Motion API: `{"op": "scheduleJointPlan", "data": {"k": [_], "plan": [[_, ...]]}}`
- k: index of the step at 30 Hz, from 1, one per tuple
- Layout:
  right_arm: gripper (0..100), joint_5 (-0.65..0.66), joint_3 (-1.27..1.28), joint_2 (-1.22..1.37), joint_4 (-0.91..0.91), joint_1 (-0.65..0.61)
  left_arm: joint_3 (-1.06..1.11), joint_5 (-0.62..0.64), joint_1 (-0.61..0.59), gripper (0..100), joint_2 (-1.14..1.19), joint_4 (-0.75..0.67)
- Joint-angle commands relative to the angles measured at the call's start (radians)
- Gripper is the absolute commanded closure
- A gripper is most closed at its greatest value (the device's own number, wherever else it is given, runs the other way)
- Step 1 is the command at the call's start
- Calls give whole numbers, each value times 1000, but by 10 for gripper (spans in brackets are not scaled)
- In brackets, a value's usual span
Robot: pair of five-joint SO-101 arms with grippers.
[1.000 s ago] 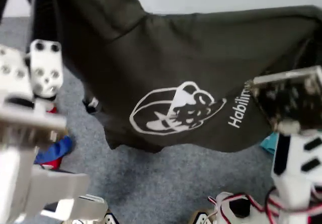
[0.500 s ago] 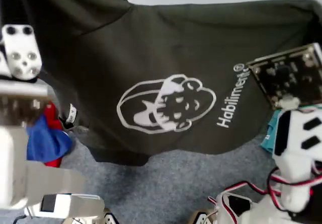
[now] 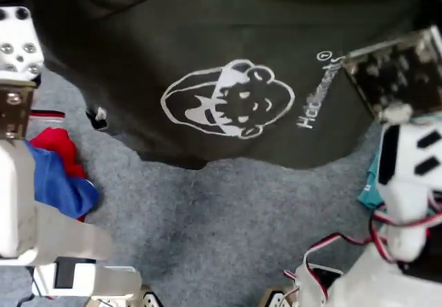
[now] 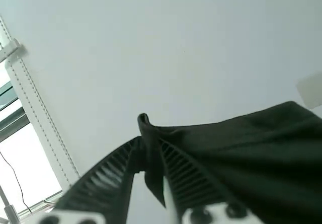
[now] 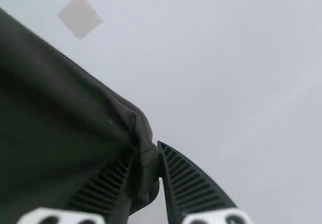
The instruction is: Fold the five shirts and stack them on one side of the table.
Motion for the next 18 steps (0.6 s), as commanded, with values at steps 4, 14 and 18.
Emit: {"op": "scheduleJointPlan", "data": {"k": [4,14,18], "plan": [[988,11,-29,-87,38,1,25,-37,-2,986,-120,-25],[988,49,-29,-166,136,-2,38,-106,-2,986,-207,109],[988,52,-28,-84,140,-4,150,-106,0,986,-207,135]]}}
